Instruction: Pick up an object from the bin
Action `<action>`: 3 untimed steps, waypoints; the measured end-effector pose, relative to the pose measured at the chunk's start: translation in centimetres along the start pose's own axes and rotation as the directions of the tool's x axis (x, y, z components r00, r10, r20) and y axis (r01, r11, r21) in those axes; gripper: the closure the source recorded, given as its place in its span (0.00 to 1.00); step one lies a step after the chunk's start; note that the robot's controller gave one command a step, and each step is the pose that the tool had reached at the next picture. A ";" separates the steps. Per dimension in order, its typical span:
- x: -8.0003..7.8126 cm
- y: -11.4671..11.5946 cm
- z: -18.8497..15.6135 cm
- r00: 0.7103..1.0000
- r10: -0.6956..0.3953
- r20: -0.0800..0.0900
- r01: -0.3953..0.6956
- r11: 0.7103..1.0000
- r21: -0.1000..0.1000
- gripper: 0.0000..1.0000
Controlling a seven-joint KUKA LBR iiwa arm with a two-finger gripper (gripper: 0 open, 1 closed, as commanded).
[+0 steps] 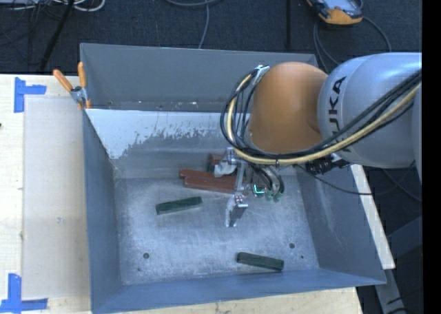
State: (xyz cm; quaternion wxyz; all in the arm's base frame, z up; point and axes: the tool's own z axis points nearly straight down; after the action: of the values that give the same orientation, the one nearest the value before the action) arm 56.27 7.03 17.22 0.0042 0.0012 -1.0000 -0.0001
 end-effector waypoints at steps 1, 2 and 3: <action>-0.2 0.0 -0.4 1.000 0.002 0.007 -0.002 1.000 0.000 0.00; -2.1 2.9 5.8 0.997 -0.074 0.013 0.074 0.997 0.001 0.00; -2.7 3.7 8.1 0.996 -0.092 0.015 0.092 0.996 0.001 0.00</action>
Offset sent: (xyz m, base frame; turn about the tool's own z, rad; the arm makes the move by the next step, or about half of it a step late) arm 0.0300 0.0480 -0.1022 -0.1249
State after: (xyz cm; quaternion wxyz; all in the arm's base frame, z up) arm 58.89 10.78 9.13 -0.0032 0.0473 -0.9989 -0.0001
